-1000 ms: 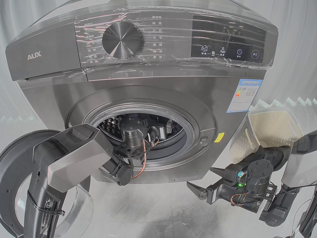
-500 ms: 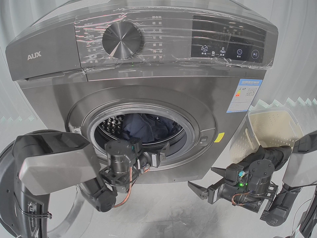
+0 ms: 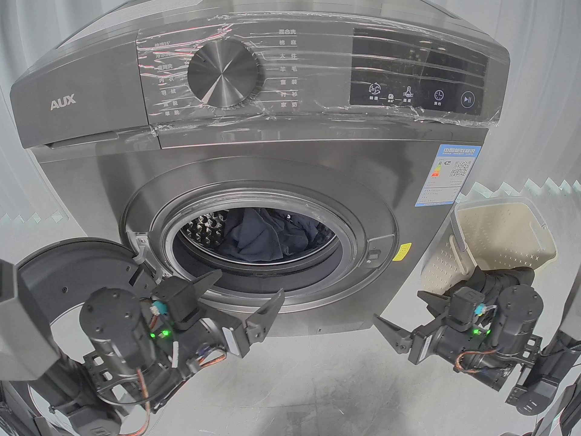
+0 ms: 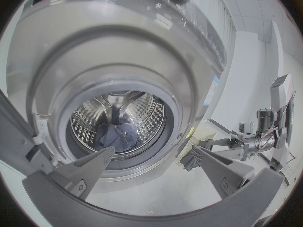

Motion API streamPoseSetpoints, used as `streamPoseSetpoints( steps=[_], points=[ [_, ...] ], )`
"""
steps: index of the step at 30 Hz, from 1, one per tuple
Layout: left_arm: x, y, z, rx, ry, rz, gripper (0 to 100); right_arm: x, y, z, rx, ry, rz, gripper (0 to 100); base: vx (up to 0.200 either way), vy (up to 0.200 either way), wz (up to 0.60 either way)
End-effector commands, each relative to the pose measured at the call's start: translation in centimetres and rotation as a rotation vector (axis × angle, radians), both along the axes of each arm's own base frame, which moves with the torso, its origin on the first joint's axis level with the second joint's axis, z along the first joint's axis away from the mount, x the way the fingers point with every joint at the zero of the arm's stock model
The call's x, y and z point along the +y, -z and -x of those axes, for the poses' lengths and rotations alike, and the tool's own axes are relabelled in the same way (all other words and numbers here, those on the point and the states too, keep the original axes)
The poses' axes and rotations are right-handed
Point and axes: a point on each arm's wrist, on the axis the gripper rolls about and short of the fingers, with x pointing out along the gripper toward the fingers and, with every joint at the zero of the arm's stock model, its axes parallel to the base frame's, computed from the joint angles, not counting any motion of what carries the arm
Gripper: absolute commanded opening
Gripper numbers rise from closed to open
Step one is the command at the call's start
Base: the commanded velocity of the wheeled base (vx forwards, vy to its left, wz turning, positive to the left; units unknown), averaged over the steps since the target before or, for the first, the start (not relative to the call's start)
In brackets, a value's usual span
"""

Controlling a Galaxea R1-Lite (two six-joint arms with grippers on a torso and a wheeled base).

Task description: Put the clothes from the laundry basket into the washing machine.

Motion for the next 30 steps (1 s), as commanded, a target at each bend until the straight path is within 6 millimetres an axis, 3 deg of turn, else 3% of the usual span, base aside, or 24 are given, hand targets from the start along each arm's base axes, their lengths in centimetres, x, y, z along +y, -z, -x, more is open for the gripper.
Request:
streamPoseSetpoints(
  steps=[1,7,13,16,17,21,30],
  points=[
    [2.7,-2.3,4.4,-0.05,0.025,0.068,100,-2.3,-2.9,2.8,-0.079,0.05,-0.086,100,0.0,0.0,0.0],
    [4.7,-1.6,6.6,-0.024,0.04,0.027,100,-3.4,-3.4,3.8,-0.09,0.067,-0.107,100,0.0,0.0,0.0],
    [5.3,-2.1,6.7,-0.041,0.017,0.042,100,-4.0,-3.6,3.5,-0.099,0.099,-0.111,100,0.0,0.0,0.0],
    [5.7,-2.4,6.8,-0.05,0.005,0.048,100,-4.8,-4.0,3.4,-0.121,0.133,-0.106,100,-0.2,0.0,0.0],
    [6.1,-2.7,7.1,-0.064,-0.019,0.041,100,-6.0,-4.8,3.5,-0.166,0.17,-0.097,100,-0.2,0.0,0.0],
    [7.0,-3.4,7.8,-0.108,-0.049,0.006,100,-8.0,-4.9,4.2,-0.138,0.161,-0.044,100,-0.2,0.0,0.0],
    [9.3,-3.7,9.3,-0.095,-0.1,-0.022,100,-9.6,-5.4,7.0,-0.105,0.177,-0.016,100,-0.2,0.0,0.0]
  ],
)
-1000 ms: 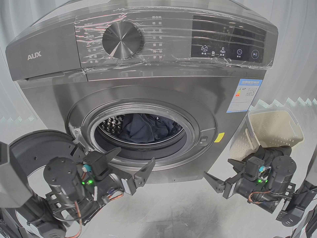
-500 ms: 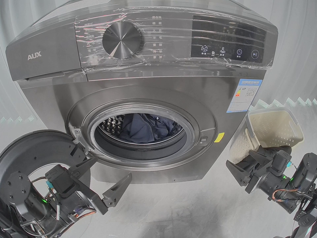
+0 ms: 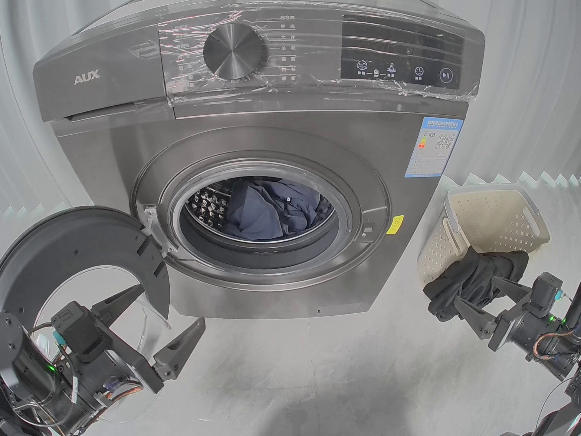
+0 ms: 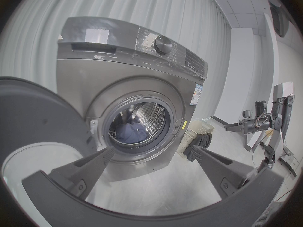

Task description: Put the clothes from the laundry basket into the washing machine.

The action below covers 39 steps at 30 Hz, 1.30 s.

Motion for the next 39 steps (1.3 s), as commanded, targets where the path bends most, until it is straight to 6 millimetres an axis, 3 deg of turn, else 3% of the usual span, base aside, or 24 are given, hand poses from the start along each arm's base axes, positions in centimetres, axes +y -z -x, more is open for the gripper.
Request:
streamPoseSetpoints(
  steps=[1,8,13,18,27,36,39],
  points=[
    [2.5,-1.0,1.8,-0.049,-0.053,0.034,100,-1.8,-1.0,2.7,-0.046,0.033,-0.012,100,-0.2,0.0,0.0],
    [4.9,-1.0,3.8,-0.042,-0.097,0.028,100,-3.3,-0.8,6.0,-0.041,0.068,0.015,100,-0.2,0.0,0.0],
    [7.0,0.3,5.8,0.023,-0.156,0.001,100,-4.9,-0.5,8.5,-0.086,0.145,0.043,100,-0.2,0.0,0.0],
    [8.6,1.2,7.5,0.035,-0.234,0.015,100,-5.9,-0.5,10.6,-0.185,0.216,0.014,100,0.0,0.0,0.0],
    [9.8,1.7,9.2,-0.019,-0.354,0.038,100,-6.5,1.1,13.0,-0.192,0.279,0.01,100,-0.133,0.0,0.0],
    [10.5,4.0,11.4,0.009,-0.4,0.02,100,-6.8,1.9,14.6,-0.264,0.371,0.009,100,0.0,0.0,0.0],
    [10.5,5.0,12.1,0.028,-0.415,0.008,100,-6.8,3.2,15.2,-0.221,0.357,0.021,100,0.0,0.0,0.0]
  ],
)
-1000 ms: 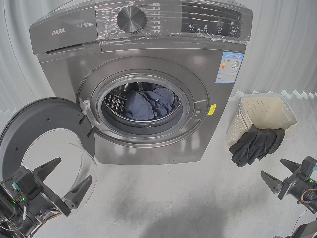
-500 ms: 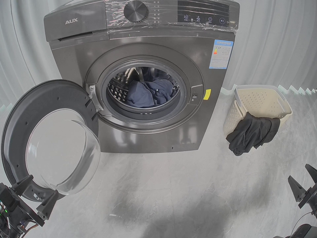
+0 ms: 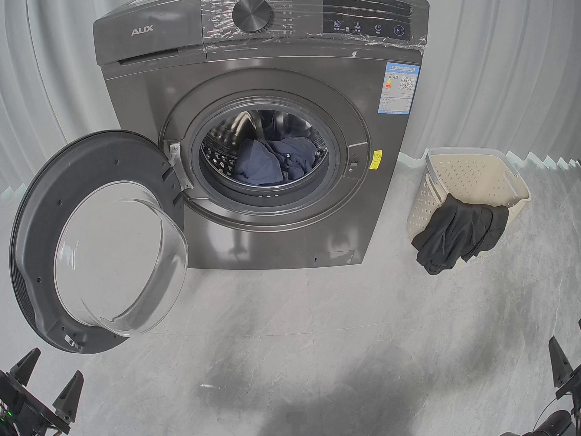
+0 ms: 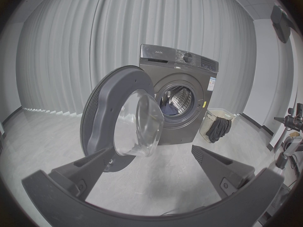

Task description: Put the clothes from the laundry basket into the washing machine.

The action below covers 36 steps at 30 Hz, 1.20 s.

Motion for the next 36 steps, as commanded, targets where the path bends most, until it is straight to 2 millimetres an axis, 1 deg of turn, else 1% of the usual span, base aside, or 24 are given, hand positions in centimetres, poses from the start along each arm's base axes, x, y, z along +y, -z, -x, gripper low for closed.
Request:
streamPoseSetpoints(
  steps=[1,3,7,10,13,16,18,19,22,28,31,36],
  points=[
    [0.2,1.5,1.4,-0.038,-0.052,0.003,100,-0.1,1.8,1.2,-0.003,0.019,-0.003,100,0.0,0.0,0.0],
    [0.1,1.7,1.7,-0.052,-0.069,-0.012,100,-0.1,2.1,1.2,0.02,0.02,-0.011,100,0.0,0.0,0.0],
    [0.1,1.7,1.9,-0.07,-0.063,0.02,100,-0.1,2.5,1.2,0.061,0.028,-0.001,100,0.0,0.0,0.0],
    [0.1,1.7,1.9,-0.068,-0.082,0.065,100,0.0,2.6,1.3,0.058,0.053,0.009,100,0.0,-0.2,0.0],
    [0.1,1.7,1.9,-0.069,-0.101,0.066,100,0.2,2.8,1.9,0.001,0.103,0.034,100,0.0,-0.2,0.0],
    [0.0,1.7,1.9,-0.072,-0.15,0.049,100,0.2,2.9,1.9,0.001,0.072,0.049,100,0.0,-0.2,0.0],
    [-0.1,1.8,2.3,-0.111,-0.193,0.015,100,0.2,2.9,1.9,0.002,0.045,0.042,100,0.0,0.0,0.0],
    [-0.2,2.0,2.7,-0.157,-0.177,-0.009,100,0.2,2.9,1.9,0.006,0.034,0.037,100,0.0,0.0,0.0],
    [-0.3,2.0,2.7,-0.151,-0.112,-0.054,100,0.3,3.4,1.9,0.058,0.024,0.033,100,0.0,0.0,0.0],
    [-0.5,2.0,2.8,-0.125,-0.037,-0.02,100,0.3,3.4,1.9,0.056,0.006,0.041,100,0.0,0.0,0.0],
    [-0.4,2.0,2.8,-0.121,-0.051,-0.012,100,0.3,3.4,1.9,0.056,0.004,0.037,100,0.0,0.0,0.0],
    [-0.4,2.1,2.8,-0.119,-0.09,-0.041,100,0.3,3.4,1.9,0.056,0.006,0.038,100,0.0,-0.2,0.0]
  ],
)
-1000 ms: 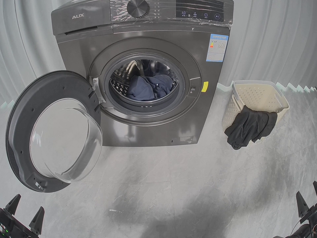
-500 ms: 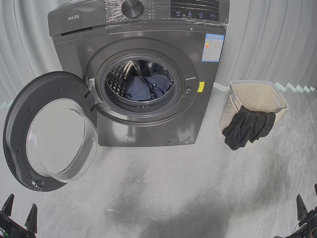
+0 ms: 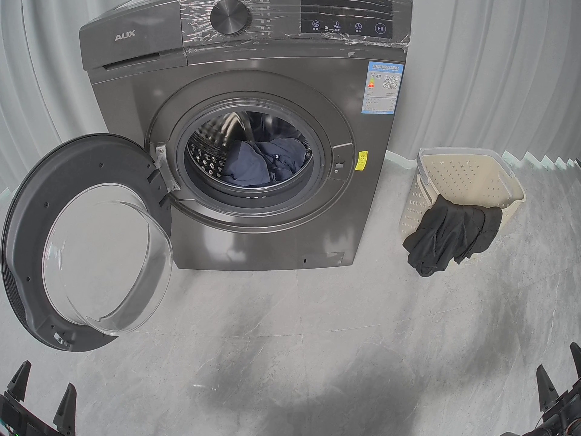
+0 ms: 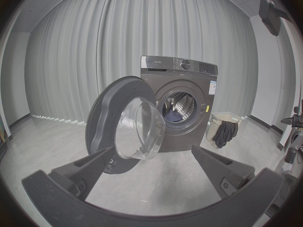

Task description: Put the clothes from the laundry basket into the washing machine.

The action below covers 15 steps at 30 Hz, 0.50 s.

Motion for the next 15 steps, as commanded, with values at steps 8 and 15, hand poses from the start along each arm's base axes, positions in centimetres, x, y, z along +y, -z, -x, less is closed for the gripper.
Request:
streamPoseSetpoints(
  steps=[8,15],
  points=[
    [-0.07,0.08,0.11,-0.012,0.028,-0.001,100,0.0,0.46,-0.02,0.002,-0.001,0.003,100,0.0,-0.2,0.0],
    [0.19,0.12,0.18,0.005,-0.087,-0.007,100,0.0,0.46,-0.02,0.002,-0.001,0.003,100,0.0,-0.2,0.0]
  ],
)
